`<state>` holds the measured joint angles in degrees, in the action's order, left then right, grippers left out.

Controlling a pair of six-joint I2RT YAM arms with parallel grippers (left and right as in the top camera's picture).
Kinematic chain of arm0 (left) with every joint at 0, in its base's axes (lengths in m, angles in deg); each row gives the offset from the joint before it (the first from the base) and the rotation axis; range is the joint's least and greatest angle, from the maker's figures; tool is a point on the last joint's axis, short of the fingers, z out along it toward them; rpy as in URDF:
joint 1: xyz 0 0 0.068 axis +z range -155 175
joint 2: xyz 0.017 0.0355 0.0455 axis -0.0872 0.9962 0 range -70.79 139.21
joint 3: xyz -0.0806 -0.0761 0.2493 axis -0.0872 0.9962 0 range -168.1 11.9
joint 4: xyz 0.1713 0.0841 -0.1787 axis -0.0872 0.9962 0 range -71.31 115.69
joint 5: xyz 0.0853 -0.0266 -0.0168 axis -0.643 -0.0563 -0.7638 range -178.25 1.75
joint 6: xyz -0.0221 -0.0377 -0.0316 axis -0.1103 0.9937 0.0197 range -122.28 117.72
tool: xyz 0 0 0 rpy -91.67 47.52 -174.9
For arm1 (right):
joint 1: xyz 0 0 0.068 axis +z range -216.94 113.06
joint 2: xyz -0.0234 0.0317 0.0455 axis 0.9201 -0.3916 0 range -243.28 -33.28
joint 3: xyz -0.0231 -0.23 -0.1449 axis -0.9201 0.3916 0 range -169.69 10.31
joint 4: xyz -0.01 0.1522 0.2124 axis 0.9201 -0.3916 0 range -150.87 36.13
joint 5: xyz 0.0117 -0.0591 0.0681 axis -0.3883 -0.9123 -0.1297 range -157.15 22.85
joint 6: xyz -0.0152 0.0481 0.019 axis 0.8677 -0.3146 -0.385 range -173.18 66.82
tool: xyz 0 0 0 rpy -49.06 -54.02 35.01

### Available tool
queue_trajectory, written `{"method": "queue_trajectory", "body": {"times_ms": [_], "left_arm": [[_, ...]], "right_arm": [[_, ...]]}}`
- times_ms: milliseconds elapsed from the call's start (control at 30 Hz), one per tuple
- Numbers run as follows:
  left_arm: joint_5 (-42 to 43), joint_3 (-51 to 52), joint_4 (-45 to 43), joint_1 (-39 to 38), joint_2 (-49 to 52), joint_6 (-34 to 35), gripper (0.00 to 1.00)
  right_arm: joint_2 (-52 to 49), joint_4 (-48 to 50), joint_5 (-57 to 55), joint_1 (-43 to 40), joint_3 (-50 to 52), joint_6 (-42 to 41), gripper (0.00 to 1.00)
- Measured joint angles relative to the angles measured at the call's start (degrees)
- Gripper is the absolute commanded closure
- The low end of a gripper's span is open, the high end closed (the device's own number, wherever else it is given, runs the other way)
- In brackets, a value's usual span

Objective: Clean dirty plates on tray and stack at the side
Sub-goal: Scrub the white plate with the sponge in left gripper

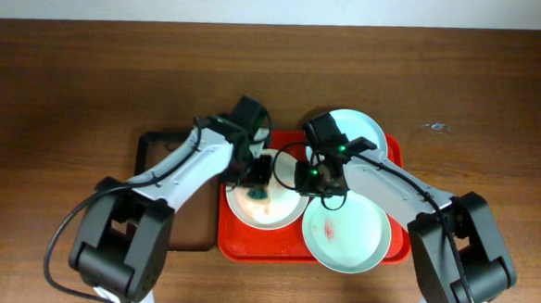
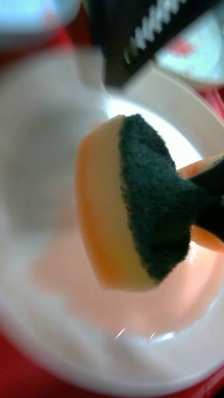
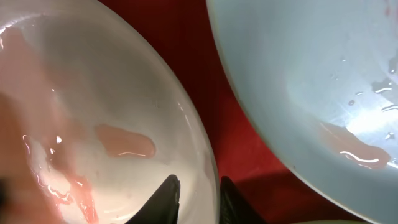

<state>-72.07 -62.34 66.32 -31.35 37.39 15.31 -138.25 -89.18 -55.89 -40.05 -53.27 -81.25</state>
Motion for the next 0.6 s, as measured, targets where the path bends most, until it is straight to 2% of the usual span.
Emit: {"method": "queue_trajectory", "body": {"times_ms": [100,233,333,400,500,600], "left_arm": [[-2.23,-3.23,1.22,1.36,-3.15,-0.04,1.0],[-6.8,0.15,-0.94,0.11,-3.15,-0.04,1.0],[-7.69,3.06,-4.31,0.02,2.95,0.24,1.0],[-5.14,2.43,-4.0,0.5,3.85,0.2,1.0],[7.78,2.34,-2.82,1.31,4.68,-2.89,1.0],[7.39,2.43,-2.38,2.6,-0.94,-3.41,1.0]], "right_arm": [[-0.02,-0.11,-0.46,0.0,0.04,0.02,0.96],[-0.02,-0.13,-0.66,0.0,0.04,0.0,0.96],[-0.04,-0.13,-0.61,0.0,0.04,-0.02,0.96],[-0.09,-0.2,-0.68,-0.02,0.04,0.02,0.96],[-0.09,-0.2,-0.7,-0.02,0.04,0.0,0.96],[-0.09,-0.15,-0.68,-0.02,0.04,0.0,0.96]]}}
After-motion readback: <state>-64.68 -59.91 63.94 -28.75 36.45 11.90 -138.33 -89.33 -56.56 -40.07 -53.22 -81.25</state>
